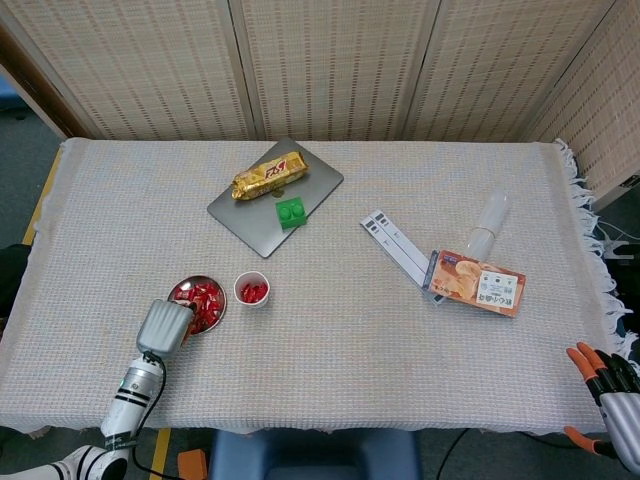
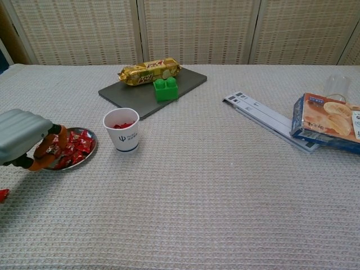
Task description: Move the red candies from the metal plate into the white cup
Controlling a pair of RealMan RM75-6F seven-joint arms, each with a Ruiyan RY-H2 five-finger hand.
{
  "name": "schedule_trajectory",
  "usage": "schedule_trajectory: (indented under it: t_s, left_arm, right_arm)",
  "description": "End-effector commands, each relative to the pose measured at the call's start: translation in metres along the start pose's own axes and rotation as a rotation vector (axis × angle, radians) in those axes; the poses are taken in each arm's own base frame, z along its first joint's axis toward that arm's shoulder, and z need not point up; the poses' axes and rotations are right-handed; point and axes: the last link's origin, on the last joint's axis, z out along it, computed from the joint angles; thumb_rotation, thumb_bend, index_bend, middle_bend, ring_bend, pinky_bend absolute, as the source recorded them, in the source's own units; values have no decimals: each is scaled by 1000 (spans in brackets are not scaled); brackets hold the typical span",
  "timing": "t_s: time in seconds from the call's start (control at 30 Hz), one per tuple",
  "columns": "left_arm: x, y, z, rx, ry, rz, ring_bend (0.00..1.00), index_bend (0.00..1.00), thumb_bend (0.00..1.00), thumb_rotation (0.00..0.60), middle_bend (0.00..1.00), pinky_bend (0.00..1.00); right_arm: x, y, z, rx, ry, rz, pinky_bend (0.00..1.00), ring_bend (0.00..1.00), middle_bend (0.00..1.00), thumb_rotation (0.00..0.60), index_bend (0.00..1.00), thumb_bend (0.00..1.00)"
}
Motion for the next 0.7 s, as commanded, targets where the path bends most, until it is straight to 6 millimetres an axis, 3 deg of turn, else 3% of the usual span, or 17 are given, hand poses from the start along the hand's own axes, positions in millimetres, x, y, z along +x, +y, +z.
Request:
schedule_trajectory:
  t_s: [0.03, 0.2, 0.37, 0.53, 0.7]
  left_arm:
    - [9, 0, -2, 0, 29, -25, 705, 619, 418, 600, 701, 1000]
    - [42, 6, 9, -11, 119, -94, 707, 617, 418, 600, 698, 1000]
    - [75, 32, 30, -81, 188, -105, 710, 610, 418, 600, 694, 1000]
    - [86, 67, 53, -148, 193, -70, 710, 598, 420, 600, 680, 1000]
    - [80, 81, 66, -157, 167, -35, 710, 542, 418, 600, 642, 1000]
  right_arm:
    - [0, 0, 0, 2, 1, 2, 9, 0, 0, 600, 0, 43]
    - [2, 1, -1, -1, 8, 6, 9, 0, 0, 600, 0, 43]
    - [2, 1, 0, -1, 7, 8, 9, 0, 0, 600, 0, 43]
    - [3, 4, 0, -14, 12, 13, 9, 0, 0, 600, 0, 43]
    - [5, 7, -1, -28, 20, 19, 9, 0, 0, 600, 0, 43]
